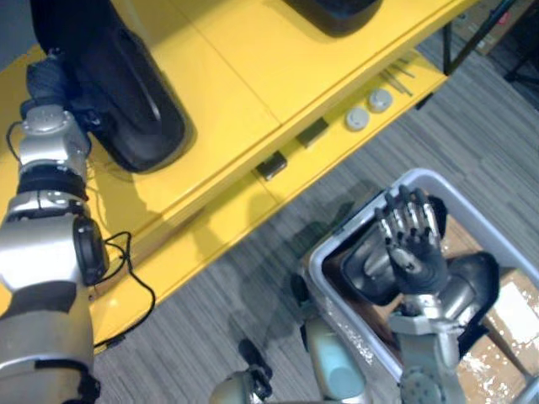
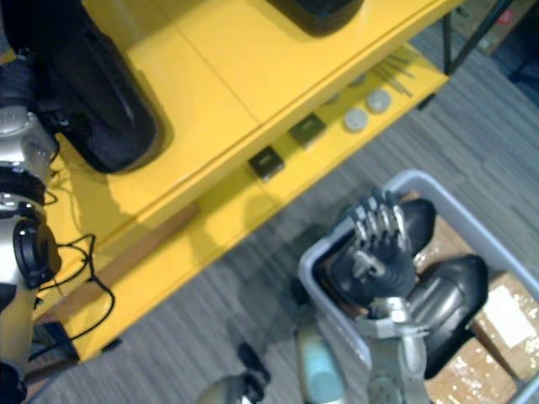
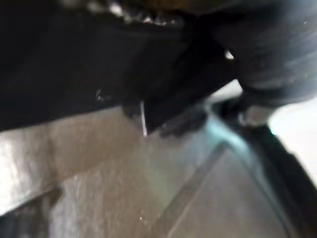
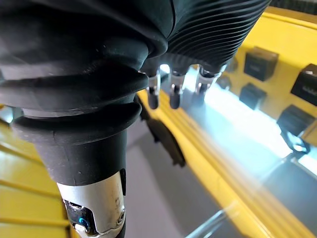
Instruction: Walk over and take plastic housings, then place them on the shelf
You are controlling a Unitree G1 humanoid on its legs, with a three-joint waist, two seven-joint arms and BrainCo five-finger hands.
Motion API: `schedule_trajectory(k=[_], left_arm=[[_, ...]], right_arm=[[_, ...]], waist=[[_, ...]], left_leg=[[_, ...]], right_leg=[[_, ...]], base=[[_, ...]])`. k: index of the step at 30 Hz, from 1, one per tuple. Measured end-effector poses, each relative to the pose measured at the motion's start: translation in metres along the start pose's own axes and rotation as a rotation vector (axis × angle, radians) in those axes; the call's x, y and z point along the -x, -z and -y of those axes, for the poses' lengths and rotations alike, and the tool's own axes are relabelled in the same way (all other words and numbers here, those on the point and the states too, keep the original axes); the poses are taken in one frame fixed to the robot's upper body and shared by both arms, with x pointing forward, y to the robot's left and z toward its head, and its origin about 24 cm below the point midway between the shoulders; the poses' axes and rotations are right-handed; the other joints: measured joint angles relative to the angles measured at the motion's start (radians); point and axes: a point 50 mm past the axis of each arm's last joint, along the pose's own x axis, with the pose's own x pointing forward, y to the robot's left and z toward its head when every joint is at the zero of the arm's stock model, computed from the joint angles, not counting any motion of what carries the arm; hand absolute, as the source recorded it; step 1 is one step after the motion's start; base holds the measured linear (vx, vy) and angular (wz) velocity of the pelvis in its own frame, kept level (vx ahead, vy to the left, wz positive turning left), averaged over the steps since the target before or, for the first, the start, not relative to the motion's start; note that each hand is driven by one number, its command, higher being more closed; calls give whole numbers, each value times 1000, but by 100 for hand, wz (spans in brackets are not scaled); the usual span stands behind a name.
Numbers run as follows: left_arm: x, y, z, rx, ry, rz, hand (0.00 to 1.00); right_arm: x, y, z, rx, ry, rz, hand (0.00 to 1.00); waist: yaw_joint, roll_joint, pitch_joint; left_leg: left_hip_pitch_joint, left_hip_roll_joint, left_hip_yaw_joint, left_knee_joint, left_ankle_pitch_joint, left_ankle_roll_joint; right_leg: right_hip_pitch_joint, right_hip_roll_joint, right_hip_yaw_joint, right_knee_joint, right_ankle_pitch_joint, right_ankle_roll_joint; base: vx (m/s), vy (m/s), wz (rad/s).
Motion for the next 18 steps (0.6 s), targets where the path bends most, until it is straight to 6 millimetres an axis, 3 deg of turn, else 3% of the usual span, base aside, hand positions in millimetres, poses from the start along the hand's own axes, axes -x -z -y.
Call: schedule_trajectory(k=[4,18], left_arm=[[0,-1,0,43,-2,0,0],[0,-5,-6,229,-123,5,0]], right_arm=[[-1,-3,-2,1,-10,11,0],[-2,1,-4,-5,-32,-8,0]], waist=[[2,0,7],[-10,-2,8]], left_leg=[[-21,7,4,11,-8,1],[7,-3,12,12,-8,1]], right_leg=[[-30,1,-10,31,-27,-9],[-4,-11,-23,49,-22,-3]], base=[[-11,-19,6],[0,6,1]])
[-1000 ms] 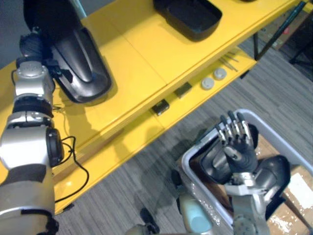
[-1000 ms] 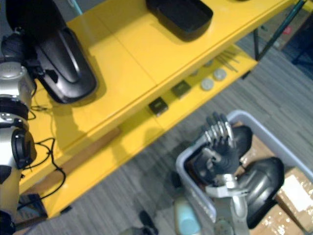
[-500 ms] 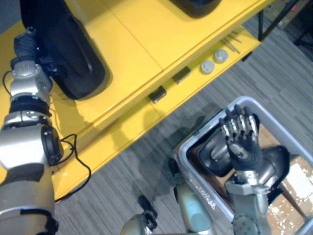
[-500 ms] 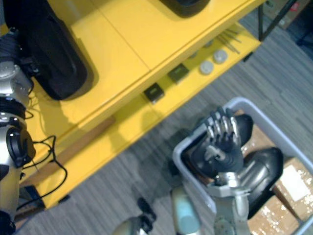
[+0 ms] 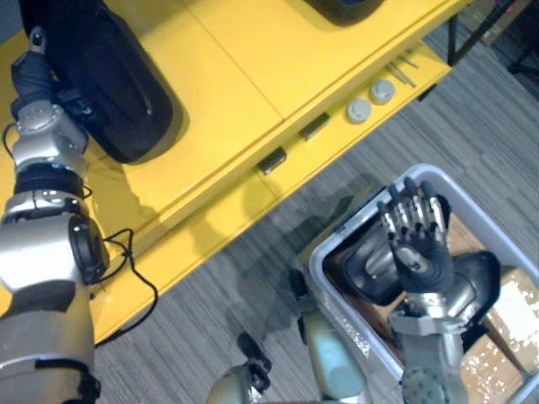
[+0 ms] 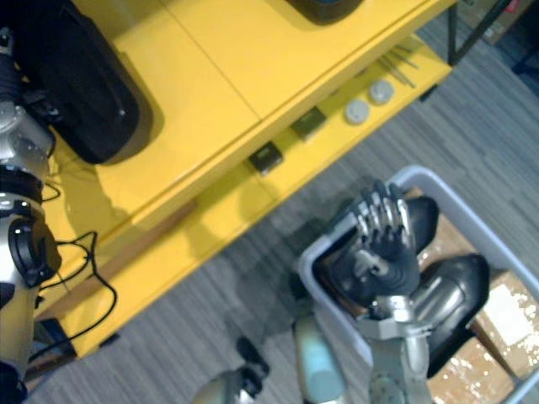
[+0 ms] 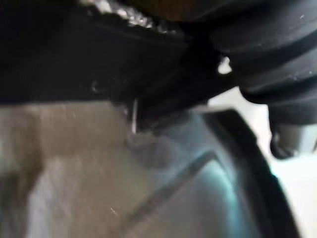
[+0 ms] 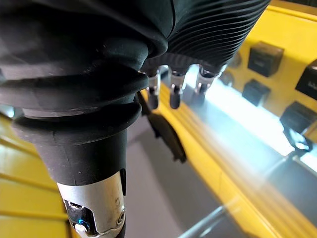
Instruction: Walk over and take plastic housings, then place them on the shelf
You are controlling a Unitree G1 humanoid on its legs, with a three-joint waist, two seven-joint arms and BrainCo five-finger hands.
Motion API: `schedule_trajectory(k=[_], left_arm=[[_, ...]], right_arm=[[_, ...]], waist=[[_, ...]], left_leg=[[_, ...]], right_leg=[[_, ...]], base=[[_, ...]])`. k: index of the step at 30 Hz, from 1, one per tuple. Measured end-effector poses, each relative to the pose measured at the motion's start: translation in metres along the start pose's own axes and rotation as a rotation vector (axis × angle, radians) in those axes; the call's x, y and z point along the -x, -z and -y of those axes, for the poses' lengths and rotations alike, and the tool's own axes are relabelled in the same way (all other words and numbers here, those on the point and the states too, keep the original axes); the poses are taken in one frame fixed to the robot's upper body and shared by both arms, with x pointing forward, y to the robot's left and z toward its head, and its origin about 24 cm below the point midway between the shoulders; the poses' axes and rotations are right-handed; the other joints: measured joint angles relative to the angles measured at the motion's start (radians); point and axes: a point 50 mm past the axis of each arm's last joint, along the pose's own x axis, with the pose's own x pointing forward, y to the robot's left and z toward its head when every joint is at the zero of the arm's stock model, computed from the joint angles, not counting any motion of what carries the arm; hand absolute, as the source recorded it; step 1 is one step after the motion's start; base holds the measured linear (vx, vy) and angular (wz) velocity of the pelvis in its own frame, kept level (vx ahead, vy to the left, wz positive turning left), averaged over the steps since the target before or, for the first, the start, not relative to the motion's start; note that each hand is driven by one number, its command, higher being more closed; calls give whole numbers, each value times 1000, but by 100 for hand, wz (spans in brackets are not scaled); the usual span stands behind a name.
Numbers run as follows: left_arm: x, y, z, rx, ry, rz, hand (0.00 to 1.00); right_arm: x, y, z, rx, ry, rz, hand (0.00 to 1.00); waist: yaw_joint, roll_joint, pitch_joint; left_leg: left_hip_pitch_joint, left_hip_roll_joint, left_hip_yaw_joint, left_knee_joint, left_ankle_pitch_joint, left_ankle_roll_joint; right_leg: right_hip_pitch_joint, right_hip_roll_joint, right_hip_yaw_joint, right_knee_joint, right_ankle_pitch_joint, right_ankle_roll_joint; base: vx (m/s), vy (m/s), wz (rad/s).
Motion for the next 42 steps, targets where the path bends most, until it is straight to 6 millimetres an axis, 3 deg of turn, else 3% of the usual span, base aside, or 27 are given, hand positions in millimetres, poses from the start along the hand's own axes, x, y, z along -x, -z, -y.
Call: schedule_trajectory(k=[2,14,22,35,40,42], left_arm=[[0,-4,0,9,-18,34,0],[2,-13,7,-80,60,106,0],[1,-10,7,-131,85,88,0],[1,1,-4,6,-34,36,0],[18,-38,6,68,-110,307,0],[46,-53,15,91,-123,534,0]], right_arm=[[-2,4,3,4,-1,-18,0],[-9,1,3,22,-40,-4,0],[-4,4,4,6,-42,-33,0],[-2,11,-2,-30,-40,-51,0],[-11,-1,3,13,-2,38,0],[-20,-16,8,74,33,143,0]], waist=[[-14,-3,2],[-17,-5,1],[-18,-12,-2],[-18,-19,-6],[-16,-20,-7],[-16,-18,-14]], left_leg=[[19,-1,-16,0,-4,7],[85,-2,12,-3,-28,9],[61,-6,12,-2,-37,12],[23,-7,16,0,-37,12],[44,-10,6,-7,-37,12],[82,-8,-16,-20,-36,12]], right_leg=[[37,-6,-14,-24,5,8],[152,0,12,-170,81,20],[141,-3,16,-203,106,22],[79,-1,15,-161,101,13],[104,-5,2,-161,101,13],[154,-7,-30,-175,101,13]], base=[[-45,16,16],[1,6,-10],[-11,-1,0],[0,0,0],[4,12,5],[8,8,17]])
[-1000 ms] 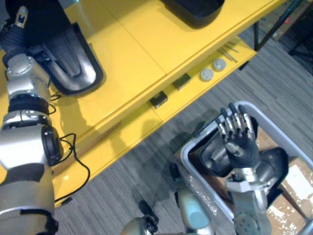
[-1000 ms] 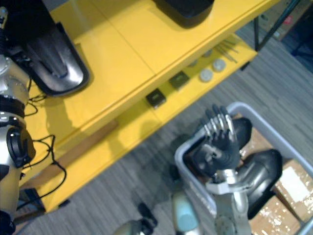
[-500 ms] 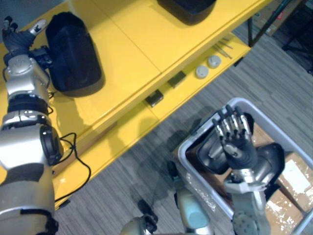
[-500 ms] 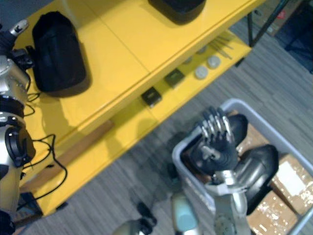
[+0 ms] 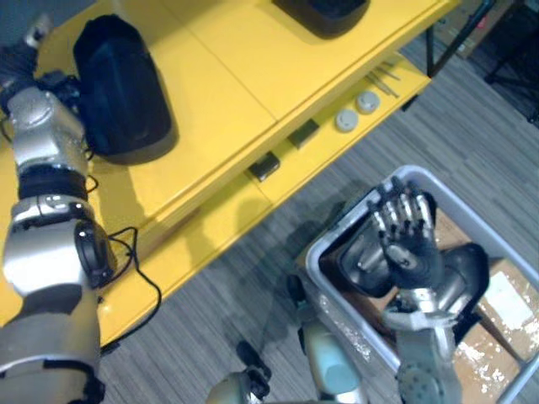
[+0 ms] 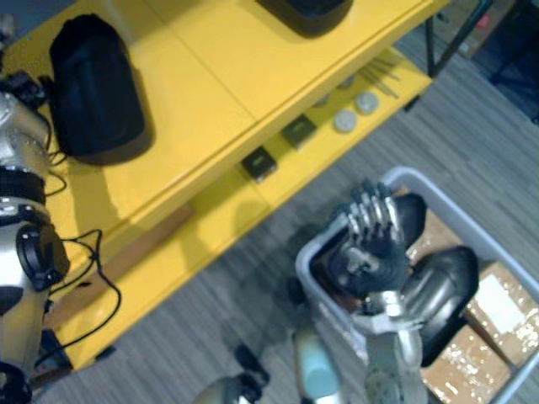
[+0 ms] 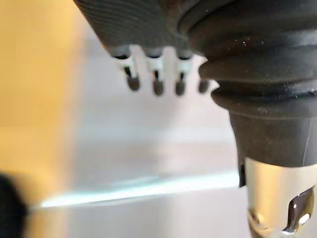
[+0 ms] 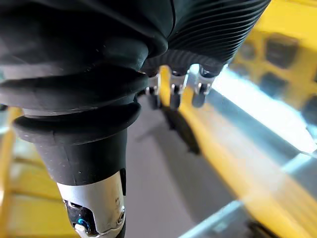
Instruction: Walk over and take plastic housings, then place them on the shelf
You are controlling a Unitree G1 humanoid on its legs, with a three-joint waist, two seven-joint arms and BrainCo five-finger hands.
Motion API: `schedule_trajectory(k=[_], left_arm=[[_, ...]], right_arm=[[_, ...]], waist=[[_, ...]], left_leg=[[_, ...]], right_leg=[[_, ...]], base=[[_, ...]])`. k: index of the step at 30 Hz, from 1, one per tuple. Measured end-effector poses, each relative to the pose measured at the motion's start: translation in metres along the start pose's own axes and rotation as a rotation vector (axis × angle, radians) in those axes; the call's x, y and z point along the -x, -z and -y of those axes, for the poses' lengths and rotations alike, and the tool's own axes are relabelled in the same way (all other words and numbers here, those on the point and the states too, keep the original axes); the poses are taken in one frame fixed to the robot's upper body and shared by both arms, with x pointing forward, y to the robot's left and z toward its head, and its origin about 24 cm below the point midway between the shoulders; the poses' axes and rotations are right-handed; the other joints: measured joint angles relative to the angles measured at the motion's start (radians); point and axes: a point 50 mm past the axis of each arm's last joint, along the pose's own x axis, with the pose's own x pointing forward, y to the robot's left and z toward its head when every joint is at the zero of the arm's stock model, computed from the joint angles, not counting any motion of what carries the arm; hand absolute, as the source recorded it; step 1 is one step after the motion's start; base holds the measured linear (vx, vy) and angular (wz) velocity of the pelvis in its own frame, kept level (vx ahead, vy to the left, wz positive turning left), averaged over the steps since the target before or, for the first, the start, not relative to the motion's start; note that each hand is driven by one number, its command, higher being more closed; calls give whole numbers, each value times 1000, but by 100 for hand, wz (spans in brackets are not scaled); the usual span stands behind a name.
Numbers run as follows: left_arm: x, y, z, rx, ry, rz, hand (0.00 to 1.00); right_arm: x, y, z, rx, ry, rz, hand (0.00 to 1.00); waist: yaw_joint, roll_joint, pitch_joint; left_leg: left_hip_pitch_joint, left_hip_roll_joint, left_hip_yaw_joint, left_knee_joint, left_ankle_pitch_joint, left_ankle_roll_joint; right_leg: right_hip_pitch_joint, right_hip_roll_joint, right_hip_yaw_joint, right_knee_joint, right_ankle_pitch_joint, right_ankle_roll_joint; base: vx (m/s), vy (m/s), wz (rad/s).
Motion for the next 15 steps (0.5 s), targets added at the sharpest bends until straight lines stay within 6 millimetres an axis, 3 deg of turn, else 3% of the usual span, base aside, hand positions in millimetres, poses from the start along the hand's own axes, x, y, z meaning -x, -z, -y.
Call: schedule_trajectory(k=[4,7,9,12,13,14,15], left_arm=[[43,-10,-21,-7,-43,206,0],[84,-2,-51,-37,-76,243,0],[110,-3,-80,-80,-95,268,0],[137,-4,-103,-123,-57,264,0],[145,-7,-112,-138,-50,265,0],[188,-10,-152,-156,25,176,0],[188,-10,-152,-156,25,176,0]], right_arm=[[-11,-17,9,122,60,109,0],[-20,-26,21,212,118,160,0],[-33,-32,24,269,124,206,0],[-35,-38,27,331,148,227,0],[-35,-38,28,350,153,229,0],[-30,-55,44,497,268,291,0],[-30,-55,44,497,268,291,0]], waist=[[16,18,-97],[66,34,-166],[95,45,-185],[141,47,-204],[146,44,-215],[198,3,-287],[199,2,-286]], left_leg=[[26,3,-32,-18,3,0],[62,6,-60,-25,5,0],[75,3,-99,-26,8,6],[87,-1,-142,-26,14,14],[86,-7,-162,-26,19,18],[72,9,-272,-28,45,6],[72,9,-272,-28,45,6]], right_leg=[[57,-2,-46,-47,1,1],[110,1,-79,-64,1,1],[142,-5,-126,-65,1,1],[178,-23,-167,-73,0,2],[189,-33,-186,-76,-4,6],[242,-48,-320,-76,-53,6],[242,-48,-320,-76,-53,6]], base=[[35,1,24],[45,33,24],[-21,35,41],[-52,51,48],[-65,53,37],[-33,25,18],[0,0,0]])
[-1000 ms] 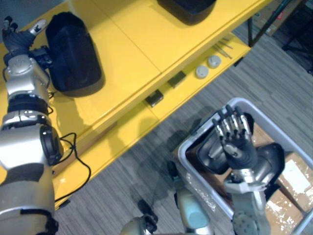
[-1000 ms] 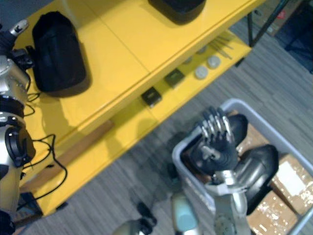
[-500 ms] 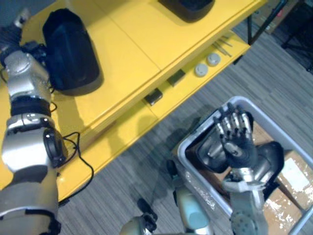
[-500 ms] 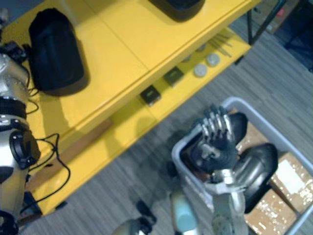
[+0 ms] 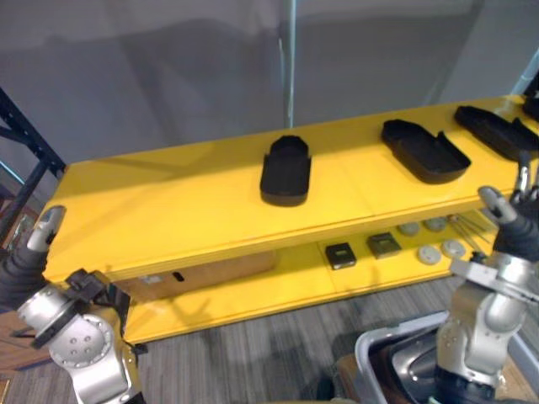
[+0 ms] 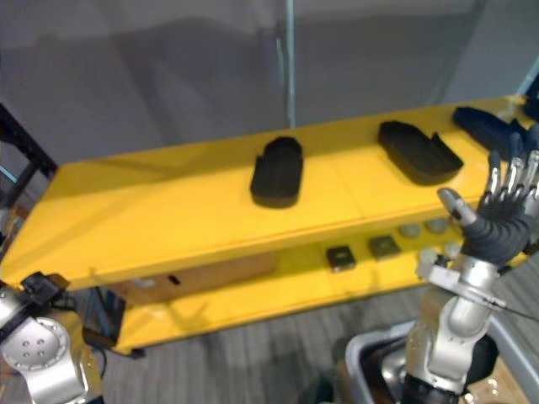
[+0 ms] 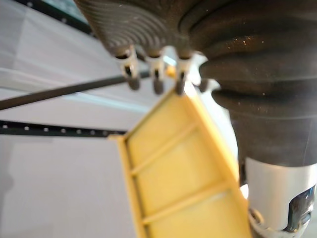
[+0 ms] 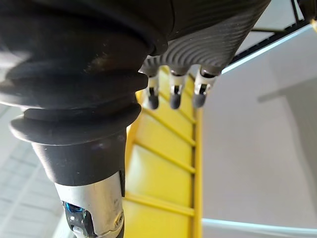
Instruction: Walk over and take plastic housings, then place them on the shelf
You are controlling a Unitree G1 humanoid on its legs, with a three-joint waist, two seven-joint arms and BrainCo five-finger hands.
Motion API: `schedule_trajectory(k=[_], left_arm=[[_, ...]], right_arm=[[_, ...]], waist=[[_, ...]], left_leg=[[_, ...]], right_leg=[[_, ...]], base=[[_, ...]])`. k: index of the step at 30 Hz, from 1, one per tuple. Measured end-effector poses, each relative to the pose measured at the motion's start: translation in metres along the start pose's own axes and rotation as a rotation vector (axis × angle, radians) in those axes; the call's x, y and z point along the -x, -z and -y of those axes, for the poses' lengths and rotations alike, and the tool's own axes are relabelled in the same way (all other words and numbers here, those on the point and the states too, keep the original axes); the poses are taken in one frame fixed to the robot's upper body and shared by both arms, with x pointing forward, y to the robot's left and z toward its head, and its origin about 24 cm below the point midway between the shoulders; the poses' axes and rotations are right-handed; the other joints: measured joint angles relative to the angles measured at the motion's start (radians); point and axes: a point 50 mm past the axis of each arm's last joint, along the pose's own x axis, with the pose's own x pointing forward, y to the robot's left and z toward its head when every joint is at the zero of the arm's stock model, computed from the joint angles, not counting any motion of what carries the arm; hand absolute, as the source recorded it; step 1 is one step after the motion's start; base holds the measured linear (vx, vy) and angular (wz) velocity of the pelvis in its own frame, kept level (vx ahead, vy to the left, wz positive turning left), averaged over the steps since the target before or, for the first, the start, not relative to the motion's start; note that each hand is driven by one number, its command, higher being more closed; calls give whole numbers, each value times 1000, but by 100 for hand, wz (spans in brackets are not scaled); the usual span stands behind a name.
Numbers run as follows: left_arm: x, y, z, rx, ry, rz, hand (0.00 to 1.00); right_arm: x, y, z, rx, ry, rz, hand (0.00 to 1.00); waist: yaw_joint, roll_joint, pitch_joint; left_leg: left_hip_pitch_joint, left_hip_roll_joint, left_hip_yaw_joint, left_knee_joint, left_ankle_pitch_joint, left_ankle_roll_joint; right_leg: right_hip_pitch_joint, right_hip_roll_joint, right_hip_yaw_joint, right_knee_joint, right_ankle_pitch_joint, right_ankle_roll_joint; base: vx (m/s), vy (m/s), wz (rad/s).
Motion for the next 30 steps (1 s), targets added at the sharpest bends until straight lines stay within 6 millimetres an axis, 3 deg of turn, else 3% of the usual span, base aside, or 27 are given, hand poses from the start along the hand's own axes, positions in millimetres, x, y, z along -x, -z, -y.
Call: schedule_trajectory(k=[5,8,12,15,17,20,24,28,30], left_arm=[[1,1,0,0,1,-6,0],[10,10,-2,-7,-25,-73,0],[43,53,-13,-87,-50,-330,0],[87,96,-39,-235,-95,-620,0],[114,113,-67,-321,-197,-794,0],[127,112,-102,-386,-321,-861,0],[144,111,-132,-481,-415,-923,0],[191,117,-152,-581,-428,-1131,0],[227,122,-153,-589,-377,-1310,0]], right_arm=[[1,2,0,0,3,-7,0],[3,9,2,-2,26,-43,0],[4,14,-9,-42,22,-66,0],[2,31,-49,-124,-94,-128,0],[1,46,-91,-181,-233,-192,0],[7,63,-124,-227,-347,-279,0],[7,78,-150,-242,-416,-353,0],[3,78,-190,-341,-504,-371,0],[6,89,-214,-389,-532,-453,0]], waist=[[5,-6,9],[18,-16,46],[28,-27,84],[55,-45,103],[85,-61,113],[121,-65,114],[147,-64,114],[165,-70,103],[175,-72,101]], left_leg=[[-1,-1,-3,1,0,0],[-11,-6,-11,9,1,1],[-53,-17,-63,10,12,6],[-76,-17,-95,6,24,3],[-75,-14,-114,-14,34,0],[-71,-16,-150,-29,45,2],[-37,-27,-173,-34,47,3],[-27,-40,-173,-38,47,3],[-19,-39,-173,-36,46,3]], right_leg=[[0,-1,0,1,1,1],[3,-8,-3,9,5,3],[-2,-26,-52,9,8,9],[-9,-28,-74,9,8,9],[-6,-24,-84,10,1,10],[13,-30,-85,10,-9,23],[65,-46,-83,10,-21,34],[75,-57,-77,10,-28,43],[92,-58,-76,10,-28,43]], base=[[0,0,0],[0,0,6],[-38,21,42],[-14,-1,31],[22,-8,24],[85,30,36],[105,88,37],[32,41,8],[-24,5,1]])
